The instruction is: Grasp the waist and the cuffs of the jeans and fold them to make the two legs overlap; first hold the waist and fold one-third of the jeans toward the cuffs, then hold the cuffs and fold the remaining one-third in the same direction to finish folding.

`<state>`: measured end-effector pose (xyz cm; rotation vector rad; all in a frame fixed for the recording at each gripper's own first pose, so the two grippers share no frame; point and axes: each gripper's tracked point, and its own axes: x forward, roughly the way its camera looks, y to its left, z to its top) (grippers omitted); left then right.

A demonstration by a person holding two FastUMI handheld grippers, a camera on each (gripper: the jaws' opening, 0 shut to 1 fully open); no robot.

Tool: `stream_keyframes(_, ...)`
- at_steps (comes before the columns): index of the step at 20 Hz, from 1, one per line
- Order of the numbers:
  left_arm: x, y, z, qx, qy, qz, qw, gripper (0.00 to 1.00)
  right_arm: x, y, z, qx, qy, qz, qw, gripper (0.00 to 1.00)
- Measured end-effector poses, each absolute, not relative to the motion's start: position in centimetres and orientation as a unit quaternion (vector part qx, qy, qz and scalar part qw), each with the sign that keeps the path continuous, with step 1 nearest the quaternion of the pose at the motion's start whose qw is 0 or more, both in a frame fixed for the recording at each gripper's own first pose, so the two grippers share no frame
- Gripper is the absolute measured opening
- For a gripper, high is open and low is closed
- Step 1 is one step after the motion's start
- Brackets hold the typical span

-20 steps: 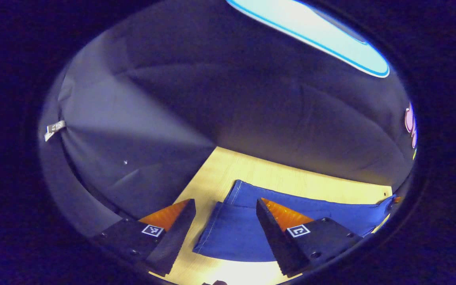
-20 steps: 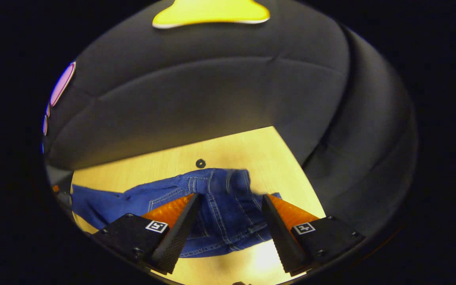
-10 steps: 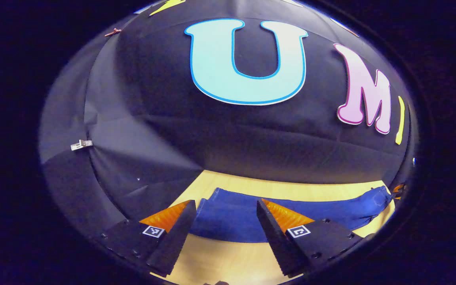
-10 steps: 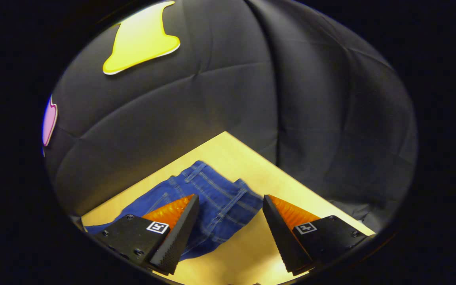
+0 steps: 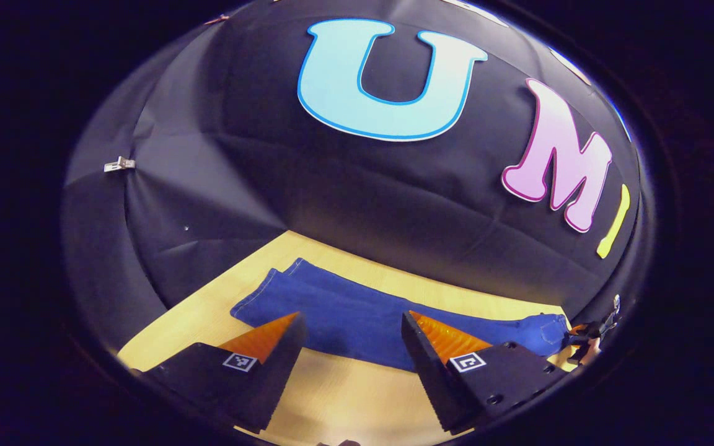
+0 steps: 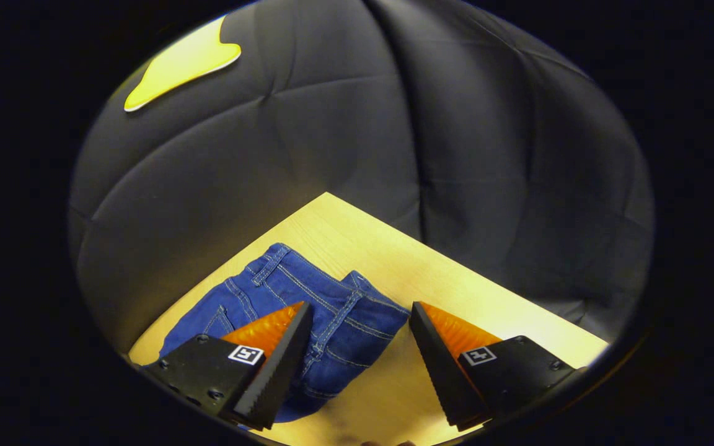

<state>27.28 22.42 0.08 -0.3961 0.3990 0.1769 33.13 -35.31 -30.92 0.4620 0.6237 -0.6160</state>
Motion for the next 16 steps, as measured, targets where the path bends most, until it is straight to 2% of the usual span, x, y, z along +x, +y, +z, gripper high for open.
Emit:
stream_keyframes(2,27.5,22.2,-0.3,-0.200,0.199,0.085,0.956,0.97,33.3,-34.4,-31.2,0.207,0.300,-0.289,0.885,0.99)
stream_keyframes(4,27.6,21.8,-0.5,-0.203,0.200,0.080,0.955,0.97,33.9,-33.8,-31.2,0.211,0.292,-0.274,0.891,0.76)
stream_keyframes(5,27.8,21.7,-0.6,-0.203,0.202,0.078,0.955,0.97,34.2,-33.1,-31.8,0.228,0.292,-0.260,0.891,0.73)
stream_keyframes(7,28.1,21.5,-0.8,-0.205,0.205,0.074,0.954,0.97,34.7,-33.0,-31.5,0.233,0.279,-0.260,0.895,0.43)
stream_keyframes(9,28.3,21.2,-1.2,-0.206,0.210,0.071,0.953,0.97,34.8,-33.1,-31.0,0.216,0.271,-0.258,0.902,0.28)
stream_keyframes(10,28.4,21.0,-1.5,-0.207,0.214,0.070,0.952,0.97,35.0,-32.9,-30.9,0.200,0.269,-0.249,0.909,0.17)
stream_keyframes(13,28.3,20.9,-2.6,-0.206,0.220,0.068,0.951,0.97,35.1,-32.3,-29.7,0.186,0.267,-0.200,0.924,0.14)
stream_keyframes(16,28.3,21.2,-3.3,-0.213,0.220,0.072,0.949,0.97,35.5,-31.9,-24.5,0.150,0.223,-0.179,0.946,0.14)
